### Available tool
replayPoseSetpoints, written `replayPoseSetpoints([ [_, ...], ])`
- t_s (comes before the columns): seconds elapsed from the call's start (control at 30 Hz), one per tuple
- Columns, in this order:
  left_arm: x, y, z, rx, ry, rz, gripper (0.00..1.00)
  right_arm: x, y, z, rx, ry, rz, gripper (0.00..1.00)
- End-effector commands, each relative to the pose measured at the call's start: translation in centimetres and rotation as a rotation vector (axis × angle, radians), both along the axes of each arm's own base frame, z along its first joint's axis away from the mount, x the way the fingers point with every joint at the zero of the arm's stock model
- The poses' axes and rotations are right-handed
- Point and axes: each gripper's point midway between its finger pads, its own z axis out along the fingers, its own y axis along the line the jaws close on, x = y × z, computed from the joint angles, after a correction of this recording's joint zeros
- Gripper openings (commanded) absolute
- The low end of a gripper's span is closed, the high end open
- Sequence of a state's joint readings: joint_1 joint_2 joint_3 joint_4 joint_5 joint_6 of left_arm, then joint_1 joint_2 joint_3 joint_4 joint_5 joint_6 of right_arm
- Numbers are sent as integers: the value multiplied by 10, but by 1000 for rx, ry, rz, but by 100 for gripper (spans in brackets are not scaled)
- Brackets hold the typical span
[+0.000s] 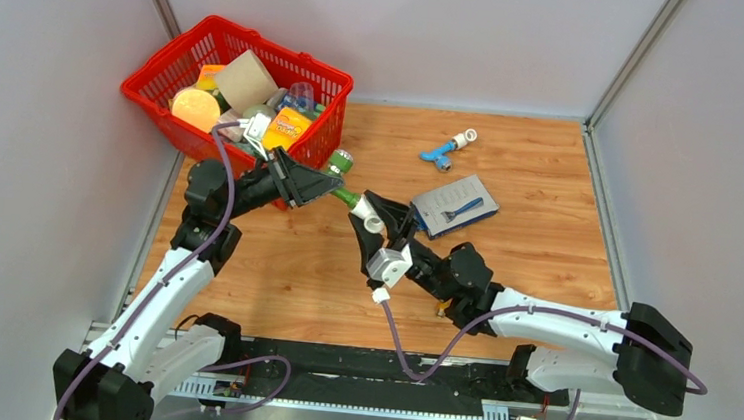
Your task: Install the water faucets
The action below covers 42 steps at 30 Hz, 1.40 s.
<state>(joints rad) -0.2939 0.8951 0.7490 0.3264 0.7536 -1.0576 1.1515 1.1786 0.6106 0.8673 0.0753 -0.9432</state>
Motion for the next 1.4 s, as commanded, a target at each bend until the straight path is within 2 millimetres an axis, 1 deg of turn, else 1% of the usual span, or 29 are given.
replayPoseSetpoints([
  [0.0, -11, 1, 34, -29, -126, -22, 0, -6, 8, 25, 57, 48, 63, 45],
  [0.07, -13, 1, 39, -39, -163, -28, 0, -8, 14, 24, 56, 107, 123, 34],
  [0.17, -20, 1, 51, -53, -263, -47, 0, -8, 14, 24, 98, 228, 195, 21],
  [0.2, -24, 0, 53, -54, -285, -61, 0, -7, 13, 26, 128, 281, 225, 18],
  [0.23, -27, 1, 59, -59, -342, -65, 0, -7, 12, 27, 155, 347, 272, 15],
  [0.3, -36, 1, 65, -50, -435, -89, 0, -1, 5, 29, 201, 481, 377, 10],
  [0.33, -42, 2, 71, -57, -497, -95, 0, 5, 0, 31, 236, 549, 404, 6],
  [0.37, -45, 2, 73, -51, -541, -98, 0, 9, -4, 31, 270, 627, 443, 3],
  [0.4, -52, 3, 78, -51, -599, -108, 0, 6, -4, 31, 294, 705, 503, 0],
  [0.53, -76, 5, 90, -18, -830, -146, 0, 17, -8, 28, 379, 1006, 624, 0],
  [0.63, -93, 6, 95, 9, -956, -180, 0, 26, -6, 24, 463, 1317, 723, 0],
  [0.67, -95, 7, 96, 15, -980, -179, 0, 28, -6, 20, 477, 1402, 747, 0],
  [0.73, -99, 7, 96, 22, -996, -191, 0, 30, -4, 17, 502, 1490, 793, 0],
  [0.77, -100, 7, 95, 22, -996, -192, 0, 31, -4, 16, 520, 1508, 799, 0],
  [0.8, -100, 7, 94, 20, -991, -193, 0, 34, -4, 16, 536, 1511, 794, 1],
  [0.87, -98, 8, 93, 8, -965, -177, 0, 41, -6, 15, 550, 1477, 754, 9],
  [0.9, -94, 8, 91, 5, -940, -158, 0, 46, -8, 15, 553, 1452, 718, 16],
  [0.93, -93, 10, 91, 0, -933, -136, 0, 49, -10, 16, 556, 1425, 682, 28],
  [0.97, -87, 9, 86, 6, -892, -120, 0, 55, -15, 18, 563, 1387, 634, 35],
  [1.0, -82, 11, 87, 2, -875, -84, 0, 57, -20, 23, 555, 1333, 604, 40],
  [1.03, -75, 11, 80, 18, -828, -70, 0, 60, -25, 26, 546, 1269, 560, 47],
  [1.07, -71, 12, 82, 12, -808, -43, 0, 63, -30, 29, 517, 1177, 511, 52],
  [1.1, -67, 12, 76, 18, -768, -35, 0, 65, -35, 34, 502, 1104, 467, 57],
  [1.2, -55, 13, 70, 11, -677, -2, 0, 69, -55, 45, 479, 914, 352, 69],
  [1.23, -53, 12, 68, 0, -642, -3, 0, 70, -60, 47, 464, 854, 320, 71],
  [1.33, -42, 12, 63, -26, -538, 19, 0, 61, -70, 54, 401, 694, 284, 74],
  [1.37, -39, 12, 61, -39, -493, 23, 0, 56, -71, 54, 373, 657, 289, 77],
])
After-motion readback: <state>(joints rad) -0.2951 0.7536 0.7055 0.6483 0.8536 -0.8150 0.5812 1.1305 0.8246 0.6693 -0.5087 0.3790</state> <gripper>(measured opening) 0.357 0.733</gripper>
